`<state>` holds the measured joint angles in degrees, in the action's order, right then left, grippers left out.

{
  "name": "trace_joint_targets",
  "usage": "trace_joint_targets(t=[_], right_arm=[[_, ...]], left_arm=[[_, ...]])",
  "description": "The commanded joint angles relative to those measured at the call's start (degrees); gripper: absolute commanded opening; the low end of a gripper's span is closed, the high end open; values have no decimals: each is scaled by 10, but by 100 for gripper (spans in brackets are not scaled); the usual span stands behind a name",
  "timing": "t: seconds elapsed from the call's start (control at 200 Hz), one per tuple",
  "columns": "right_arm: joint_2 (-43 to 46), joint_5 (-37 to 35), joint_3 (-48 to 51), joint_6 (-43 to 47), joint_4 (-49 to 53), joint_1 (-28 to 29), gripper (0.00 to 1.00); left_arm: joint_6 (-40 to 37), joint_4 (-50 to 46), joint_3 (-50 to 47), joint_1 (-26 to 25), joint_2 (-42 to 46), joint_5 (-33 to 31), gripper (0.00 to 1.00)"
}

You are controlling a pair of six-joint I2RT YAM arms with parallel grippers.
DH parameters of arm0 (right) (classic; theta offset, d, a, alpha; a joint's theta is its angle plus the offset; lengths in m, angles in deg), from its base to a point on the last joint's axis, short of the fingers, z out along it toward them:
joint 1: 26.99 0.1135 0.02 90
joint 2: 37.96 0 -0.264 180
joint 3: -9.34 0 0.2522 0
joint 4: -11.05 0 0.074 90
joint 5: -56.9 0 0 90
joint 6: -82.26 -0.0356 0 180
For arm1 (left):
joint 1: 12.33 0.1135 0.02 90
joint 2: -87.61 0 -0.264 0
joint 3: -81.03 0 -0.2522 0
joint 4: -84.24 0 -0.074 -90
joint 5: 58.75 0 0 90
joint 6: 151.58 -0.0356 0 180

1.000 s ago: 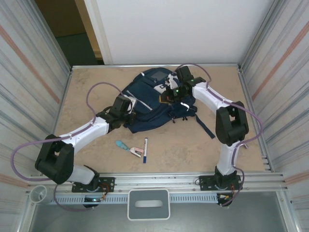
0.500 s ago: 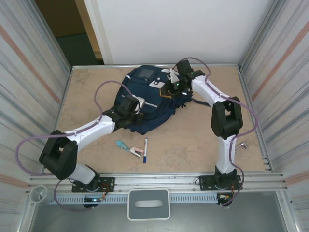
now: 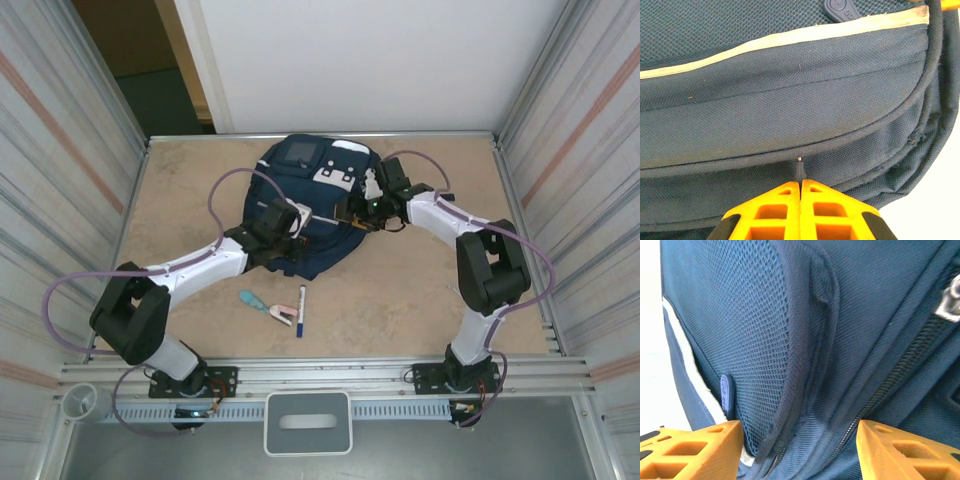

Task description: Pack books, pencil case, and school supplies into a backpack

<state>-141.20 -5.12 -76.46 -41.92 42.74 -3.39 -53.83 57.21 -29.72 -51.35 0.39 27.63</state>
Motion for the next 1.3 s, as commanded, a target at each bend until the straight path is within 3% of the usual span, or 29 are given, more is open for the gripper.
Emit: trace_joint_targets(t=[0.0,0.11,0.21,0.301,0.466,0.761,0.897,1.032,1.177,1.292], right_arm=[[6,-2,1,-30,-53,21,55],[-3,-4,-6,-26,-49,29,45],[2,-19,-6,-10,-35,30,16],[20,-38,-1,18,-5,26,0],[53,-17,19,63,25,-7,0],[49,61,-16,133,78,-36,0],[22,58,-73,182,149,-52,0],[-1,37,-118,167,167,-61,0],[-23,31,-167,142,171,-52,16],[-11,-35,-176,138,193,-52,34]], left_arm=[[4,11,-5,-4,12,15,0],[5,10,-11,-4,17,9,0],[1,4,-15,-4,22,-7,0],[-9,-12,-16,-2,27,-44,0],[-25,-28,-22,28,37,-88,0],[-36,-32,-17,67,32,-94,0],[-28,-35,-20,66,39,-57,0],[-14,-15,-27,42,56,-13,0],[3,-2,-11,6,45,19,0],[17,7,7,-24,24,36,0]])
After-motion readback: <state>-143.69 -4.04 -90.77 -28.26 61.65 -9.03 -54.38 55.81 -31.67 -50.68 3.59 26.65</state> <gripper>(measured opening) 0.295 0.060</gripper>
